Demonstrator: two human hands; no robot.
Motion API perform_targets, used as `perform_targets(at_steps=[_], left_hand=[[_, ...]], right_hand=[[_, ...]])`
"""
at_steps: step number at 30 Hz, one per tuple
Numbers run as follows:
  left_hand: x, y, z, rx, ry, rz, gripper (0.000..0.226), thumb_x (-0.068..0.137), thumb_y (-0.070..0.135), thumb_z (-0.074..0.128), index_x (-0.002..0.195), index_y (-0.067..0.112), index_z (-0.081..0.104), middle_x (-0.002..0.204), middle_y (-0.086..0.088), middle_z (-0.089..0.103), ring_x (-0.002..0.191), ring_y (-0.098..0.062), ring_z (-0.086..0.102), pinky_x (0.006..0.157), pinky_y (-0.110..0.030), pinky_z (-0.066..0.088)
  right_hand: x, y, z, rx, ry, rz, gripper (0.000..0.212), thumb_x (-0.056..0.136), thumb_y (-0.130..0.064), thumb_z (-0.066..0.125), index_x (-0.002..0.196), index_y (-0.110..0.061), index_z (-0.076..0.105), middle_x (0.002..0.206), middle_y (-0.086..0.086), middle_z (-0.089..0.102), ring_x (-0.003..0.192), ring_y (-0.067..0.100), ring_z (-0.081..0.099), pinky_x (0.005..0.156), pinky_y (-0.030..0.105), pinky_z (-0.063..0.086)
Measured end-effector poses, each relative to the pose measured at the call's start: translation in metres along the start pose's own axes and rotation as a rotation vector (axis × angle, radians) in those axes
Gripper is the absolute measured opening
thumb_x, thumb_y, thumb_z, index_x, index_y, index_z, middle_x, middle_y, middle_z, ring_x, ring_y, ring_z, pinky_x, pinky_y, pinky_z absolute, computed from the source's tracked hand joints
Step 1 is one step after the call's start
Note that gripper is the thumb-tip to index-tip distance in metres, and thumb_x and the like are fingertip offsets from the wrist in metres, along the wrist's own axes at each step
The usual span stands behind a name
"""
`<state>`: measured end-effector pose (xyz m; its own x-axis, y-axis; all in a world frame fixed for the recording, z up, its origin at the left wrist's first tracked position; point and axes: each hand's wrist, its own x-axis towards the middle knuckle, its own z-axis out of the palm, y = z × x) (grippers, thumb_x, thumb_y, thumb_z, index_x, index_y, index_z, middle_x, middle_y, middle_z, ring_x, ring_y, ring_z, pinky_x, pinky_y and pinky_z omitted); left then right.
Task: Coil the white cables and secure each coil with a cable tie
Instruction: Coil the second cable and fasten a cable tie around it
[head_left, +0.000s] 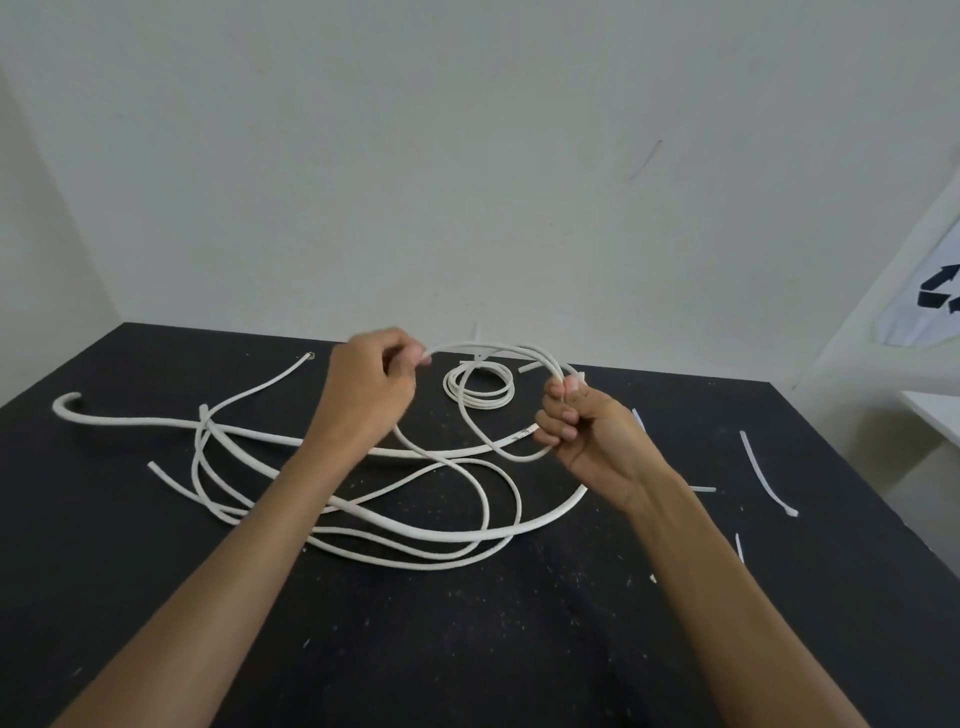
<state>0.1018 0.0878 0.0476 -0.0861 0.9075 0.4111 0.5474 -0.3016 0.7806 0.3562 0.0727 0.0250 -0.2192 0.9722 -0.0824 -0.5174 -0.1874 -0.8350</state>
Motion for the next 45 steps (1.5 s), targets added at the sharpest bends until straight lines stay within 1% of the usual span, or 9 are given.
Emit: perform_targets(at_steps=[5,11,16,22,27,31,38,42,45], left_hand=[[0.025,0.033,-0.024,0.153,0.107,0.143,0.019,0.105,0.023,0.062,0.094,0.02,0.078,0.081,0.005,0.073,0.071,-0.012,0.068,0.072,-0.029,0.057],[0.016,0.017,-0.015,0.222,-0.062,0.126,0.005,0.1,0.031,0.072,0.099,0.026,0.072,0.087,0.008,0.07,0.079,-0.01,0.068,0.08,-0.042,0.062],[-0.006,0.001,0.004,0.151,-0.155,0.126,0.019,0.103,0.034,0.067,0.121,0.027,0.071,0.098,0.017,0.072,0.094,0.006,0.067,0.088,-0.017,0.052],[-0.003,0.003,0.013,0.15,-0.223,0.056,0.015,0.101,0.023,0.071,0.087,0.027,0.075,0.076,0.007,0.074,0.077,-0.01,0.072,0.077,-0.025,0.055],[-0.002,-0.003,0.011,0.208,-0.282,-0.061,0.017,0.097,0.019,0.075,0.085,0.031,0.078,0.083,0.006,0.076,0.081,-0.012,0.073,0.083,-0.034,0.058],[-0.005,-0.011,0.014,0.194,-0.49,-0.165,0.017,0.105,0.035,0.063,0.102,0.029,0.078,0.084,0.006,0.08,0.083,-0.009,0.076,0.093,-0.04,0.059],[-0.004,-0.006,0.028,-0.06,-0.22,-0.023,0.046,0.111,0.044,0.047,0.157,0.044,0.042,0.137,0.001,0.055,0.121,-0.014,0.059,0.103,-0.033,0.045],[-0.002,0.005,0.03,-0.057,-0.245,-0.003,0.032,0.113,0.044,0.041,0.133,0.042,0.066,0.12,0.008,0.067,0.102,0.001,0.063,0.085,-0.014,0.044],[0.0,0.007,0.031,-0.143,-0.245,-0.158,0.026,0.107,0.052,0.053,0.11,0.037,0.074,0.099,0.005,0.076,0.095,-0.006,0.073,0.089,-0.031,0.058]], right_hand=[[-0.002,-0.005,0.003,0.059,0.0,0.001,0.033,0.114,-0.012,0.034,0.086,-0.012,0.052,0.065,-0.003,0.029,0.048,0.008,0.03,0.049,0.022,0.035],[-0.005,-0.008,0.0,0.156,0.012,0.038,0.031,0.112,-0.013,0.036,0.085,-0.013,0.052,0.062,-0.007,0.025,0.043,0.005,0.023,0.044,0.021,0.019],[-0.012,-0.007,-0.001,-0.016,0.001,0.074,0.029,0.112,-0.014,0.036,0.088,-0.012,0.052,0.063,-0.006,0.021,0.049,0.008,0.013,0.047,0.024,0.015],[-0.008,-0.004,0.004,-0.372,-0.006,0.032,0.035,0.116,-0.015,0.041,0.104,0.002,0.07,0.077,0.007,0.061,0.069,0.018,0.062,0.074,0.032,0.056],[-0.003,-0.004,-0.002,-0.623,0.113,-0.086,0.033,0.115,-0.013,0.048,0.108,-0.003,0.079,0.077,0.004,0.065,0.083,0.02,0.07,0.088,0.033,0.061],[-0.007,-0.009,0.002,-0.781,0.059,-0.119,0.03,0.115,-0.012,0.047,0.116,0.001,0.075,0.069,-0.002,0.062,0.074,0.018,0.066,0.077,0.026,0.059],[-0.002,-0.015,0.008,-1.005,0.001,-0.198,0.038,0.115,-0.006,0.043,0.1,-0.013,0.077,0.063,-0.005,0.056,0.068,0.01,0.059,0.079,0.026,0.058],[-0.001,-0.014,0.005,-1.055,-0.008,-0.243,0.031,0.111,-0.006,0.054,0.099,-0.014,0.081,0.066,-0.005,0.068,0.073,0.007,0.066,0.087,0.034,0.063],[-0.003,-0.01,0.005,-1.099,-0.02,-0.241,0.022,0.107,-0.008,0.064,0.098,-0.016,0.083,0.076,-0.003,0.078,0.082,0.008,0.076,0.089,0.03,0.06]])
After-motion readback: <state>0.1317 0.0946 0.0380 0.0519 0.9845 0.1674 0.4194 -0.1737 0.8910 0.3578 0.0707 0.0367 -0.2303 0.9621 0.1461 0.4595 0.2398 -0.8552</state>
